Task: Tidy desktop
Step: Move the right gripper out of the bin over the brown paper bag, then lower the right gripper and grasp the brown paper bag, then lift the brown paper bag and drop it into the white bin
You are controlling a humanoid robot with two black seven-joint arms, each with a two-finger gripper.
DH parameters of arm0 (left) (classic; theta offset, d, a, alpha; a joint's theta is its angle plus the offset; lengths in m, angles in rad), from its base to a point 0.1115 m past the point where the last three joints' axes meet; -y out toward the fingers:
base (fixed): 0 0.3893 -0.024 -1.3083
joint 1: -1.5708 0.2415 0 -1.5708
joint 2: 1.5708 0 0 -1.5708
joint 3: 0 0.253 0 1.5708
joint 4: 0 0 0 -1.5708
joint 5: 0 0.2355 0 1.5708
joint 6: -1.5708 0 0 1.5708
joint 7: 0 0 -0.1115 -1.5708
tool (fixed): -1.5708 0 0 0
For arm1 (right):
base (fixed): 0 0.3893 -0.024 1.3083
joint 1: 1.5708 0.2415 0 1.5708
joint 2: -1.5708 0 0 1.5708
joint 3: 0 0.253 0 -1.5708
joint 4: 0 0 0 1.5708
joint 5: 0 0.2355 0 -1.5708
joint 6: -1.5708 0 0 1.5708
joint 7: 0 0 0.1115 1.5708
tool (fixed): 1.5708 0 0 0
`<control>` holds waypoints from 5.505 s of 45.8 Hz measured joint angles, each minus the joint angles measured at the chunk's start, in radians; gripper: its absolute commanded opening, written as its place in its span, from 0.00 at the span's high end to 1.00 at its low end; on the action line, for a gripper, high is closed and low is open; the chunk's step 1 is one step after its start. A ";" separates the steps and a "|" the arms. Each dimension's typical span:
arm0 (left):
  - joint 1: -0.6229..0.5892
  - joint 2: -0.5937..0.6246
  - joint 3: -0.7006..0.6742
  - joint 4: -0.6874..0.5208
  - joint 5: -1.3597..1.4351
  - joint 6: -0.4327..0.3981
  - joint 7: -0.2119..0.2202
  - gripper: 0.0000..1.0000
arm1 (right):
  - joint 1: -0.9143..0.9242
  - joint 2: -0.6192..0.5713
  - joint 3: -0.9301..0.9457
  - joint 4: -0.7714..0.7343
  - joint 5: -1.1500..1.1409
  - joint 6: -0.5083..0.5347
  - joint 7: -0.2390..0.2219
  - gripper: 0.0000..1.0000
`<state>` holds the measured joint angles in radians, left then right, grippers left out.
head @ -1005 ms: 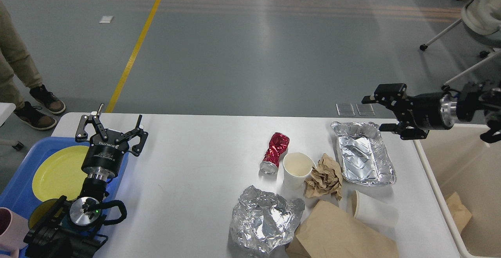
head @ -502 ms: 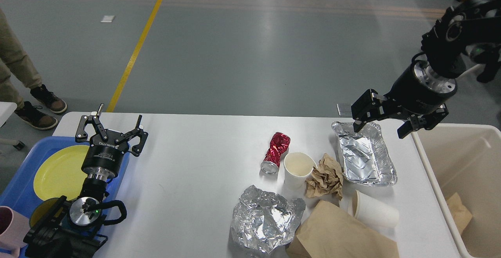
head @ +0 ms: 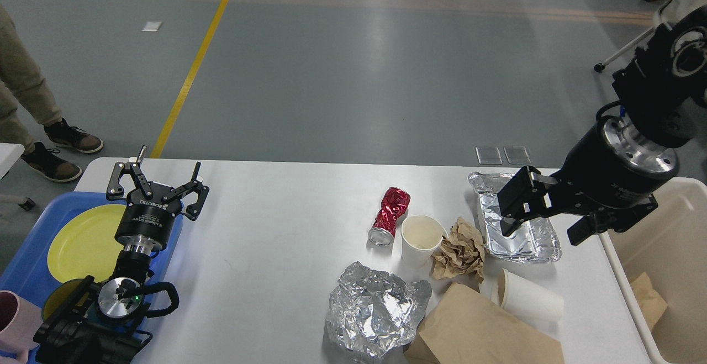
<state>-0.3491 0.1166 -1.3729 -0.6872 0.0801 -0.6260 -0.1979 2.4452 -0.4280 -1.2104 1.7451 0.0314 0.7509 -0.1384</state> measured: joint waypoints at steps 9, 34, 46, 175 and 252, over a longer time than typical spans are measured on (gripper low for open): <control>0.000 0.000 0.000 0.000 0.000 0.000 0.000 0.04 | -0.097 -0.004 0.047 0.000 -0.005 -0.007 0.001 0.05; 0.000 0.000 0.000 -0.001 0.000 0.000 0.000 0.04 | -0.701 0.128 0.354 -0.059 -0.336 -0.335 -0.012 0.12; -0.001 0.000 0.000 -0.002 0.001 -0.002 0.000 0.04 | -0.838 0.226 0.382 -0.088 -0.510 -0.383 -0.146 0.06; -0.001 0.000 0.000 -0.002 0.001 -0.001 0.000 0.04 | 0.024 0.093 -0.217 -0.017 0.165 -0.043 0.077 1.00; 0.001 0.000 0.000 0.000 0.000 -0.001 0.000 0.04 | -1.934 0.107 0.256 -1.736 0.179 -0.768 0.062 1.00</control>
<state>-0.3481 0.1166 -1.3729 -0.6873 0.0804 -0.6271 -0.1979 0.5109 -0.3210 -0.9543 0.0094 0.2102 -0.0171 -0.0768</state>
